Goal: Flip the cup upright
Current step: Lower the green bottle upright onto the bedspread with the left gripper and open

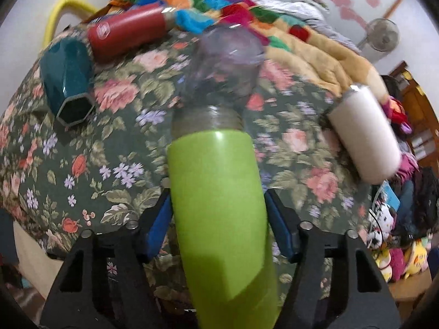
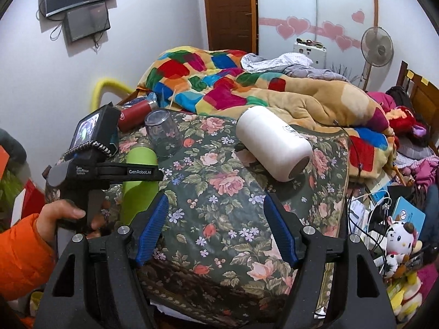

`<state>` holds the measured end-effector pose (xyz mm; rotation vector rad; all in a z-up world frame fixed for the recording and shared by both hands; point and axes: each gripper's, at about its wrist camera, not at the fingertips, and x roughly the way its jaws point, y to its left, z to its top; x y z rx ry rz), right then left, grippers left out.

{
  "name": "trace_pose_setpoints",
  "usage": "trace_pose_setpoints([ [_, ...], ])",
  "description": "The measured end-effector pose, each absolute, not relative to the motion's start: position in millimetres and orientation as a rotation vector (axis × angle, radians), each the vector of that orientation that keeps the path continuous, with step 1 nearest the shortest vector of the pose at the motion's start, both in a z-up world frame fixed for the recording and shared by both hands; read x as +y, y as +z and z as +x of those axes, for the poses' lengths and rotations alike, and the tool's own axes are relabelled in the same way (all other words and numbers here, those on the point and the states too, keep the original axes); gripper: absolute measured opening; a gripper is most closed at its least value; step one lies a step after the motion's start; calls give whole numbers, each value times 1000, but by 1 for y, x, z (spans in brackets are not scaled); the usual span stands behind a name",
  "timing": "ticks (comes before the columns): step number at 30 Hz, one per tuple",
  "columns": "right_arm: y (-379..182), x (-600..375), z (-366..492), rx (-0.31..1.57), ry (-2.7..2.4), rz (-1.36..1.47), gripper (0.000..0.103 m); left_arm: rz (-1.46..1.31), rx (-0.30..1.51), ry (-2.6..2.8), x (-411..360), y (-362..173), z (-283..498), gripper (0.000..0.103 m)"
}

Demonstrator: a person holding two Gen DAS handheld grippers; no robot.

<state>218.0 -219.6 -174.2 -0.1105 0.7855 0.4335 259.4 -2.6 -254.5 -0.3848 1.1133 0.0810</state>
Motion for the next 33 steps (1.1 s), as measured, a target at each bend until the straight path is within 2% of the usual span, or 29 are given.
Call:
trace_pose_setpoints([
  [14, -167, -223, 217, 761, 403, -102, 69, -184, 838, -40, -41, -160, 235, 62],
  [20, -167, -222, 220, 762, 395, -92, 69, -103, 785, -33, -56, -150, 253, 62],
  [33, -171, -225, 227, 776, 372, -102, 69, -23, 825, -56, -71, -174, 262, 63],
])
